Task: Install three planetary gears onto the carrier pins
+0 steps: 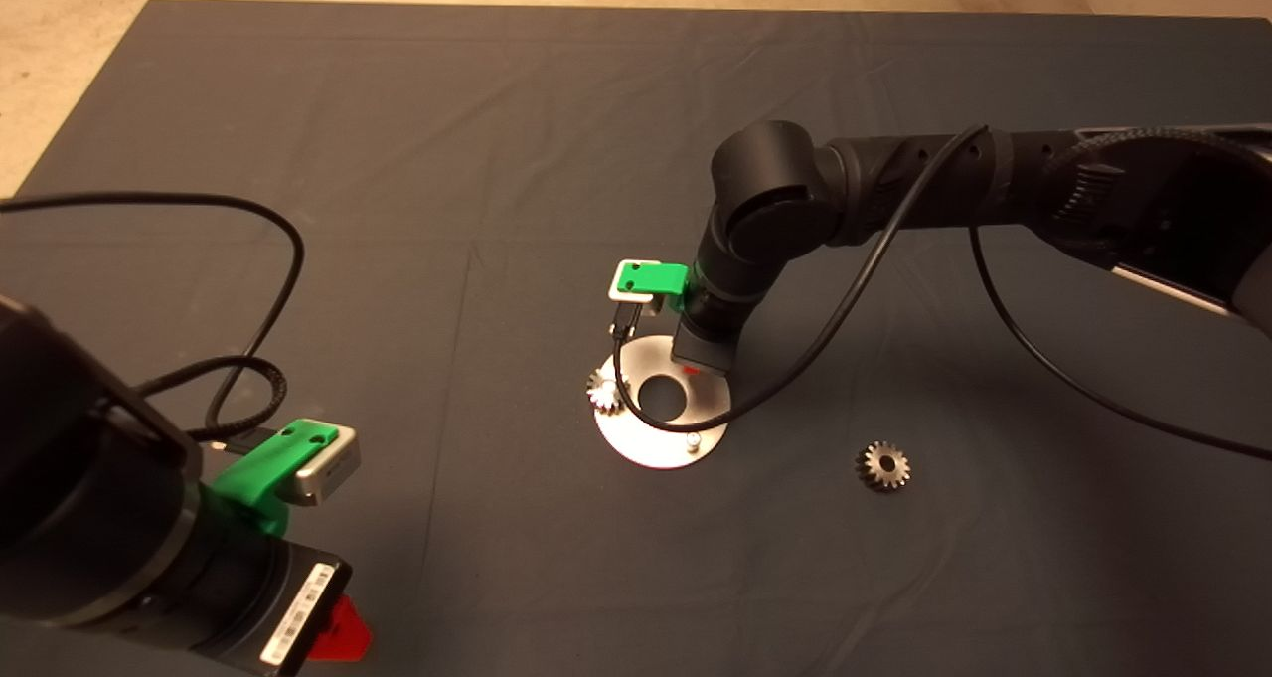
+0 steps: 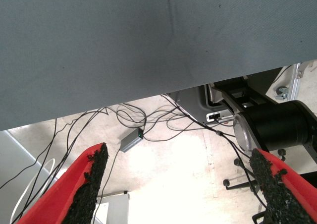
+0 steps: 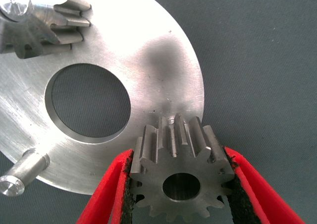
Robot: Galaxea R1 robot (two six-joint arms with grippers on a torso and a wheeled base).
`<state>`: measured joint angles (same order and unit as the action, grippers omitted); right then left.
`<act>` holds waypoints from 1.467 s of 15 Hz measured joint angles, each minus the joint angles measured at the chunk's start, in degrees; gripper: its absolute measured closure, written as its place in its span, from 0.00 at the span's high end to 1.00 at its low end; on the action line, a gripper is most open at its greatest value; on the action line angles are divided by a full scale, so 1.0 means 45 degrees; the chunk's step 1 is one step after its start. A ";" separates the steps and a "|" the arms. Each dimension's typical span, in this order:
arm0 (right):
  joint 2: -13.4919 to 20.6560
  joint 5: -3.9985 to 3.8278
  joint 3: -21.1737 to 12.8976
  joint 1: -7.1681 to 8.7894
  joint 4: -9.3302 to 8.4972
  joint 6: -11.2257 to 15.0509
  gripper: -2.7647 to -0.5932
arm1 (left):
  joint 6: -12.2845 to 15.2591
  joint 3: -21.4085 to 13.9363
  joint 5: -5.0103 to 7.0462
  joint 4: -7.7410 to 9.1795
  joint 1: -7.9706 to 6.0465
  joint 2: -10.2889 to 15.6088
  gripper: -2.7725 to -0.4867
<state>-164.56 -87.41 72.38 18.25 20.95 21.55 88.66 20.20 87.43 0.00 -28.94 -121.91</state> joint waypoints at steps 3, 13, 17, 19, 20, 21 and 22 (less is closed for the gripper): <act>0.0000 -0.0030 -0.0024 -0.0003 0.0000 -0.0005 0.22 | 0.0000 0.0000 0.0005 0.0001 0.0000 0.0000 0.68; 0.0033 -0.0011 -0.0049 -0.0003 0.0000 -0.0005 0.23 | 0.0003 0.0000 0.0000 0.0005 0.0003 0.0000 0.68; 0.0033 -0.0011 -0.0049 -0.0003 0.0000 0.0000 0.25 | 0.0003 0.0000 0.0000 0.0005 0.0005 0.0000 0.68; 0.0033 -0.0011 -0.0049 -0.0003 0.0000 0.0000 0.26 | 0.0003 0.0000 0.0000 0.0001 0.0000 0.0000 0.68; 0.0033 -0.0011 -0.0049 -0.0003 0.0000 0.0011 0.26 | 0.0003 0.0000 0.0000 0.0005 0.0005 0.0000 0.68; 0.0033 -0.0011 -0.0049 -0.0003 0.0000 0.0043 0.26 | 0.0003 0.0000 0.0005 0.0005 0.0005 0.0000 0.68; 0.0033 -0.0016 -0.0049 0.0000 0.0000 0.0049 0.29 | 0.0003 0.0000 0.0000 0.0001 0.0000 0.0000 0.68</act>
<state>-164.41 -87.48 72.16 18.25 20.94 21.77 88.67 20.20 87.43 0.00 -28.94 -121.91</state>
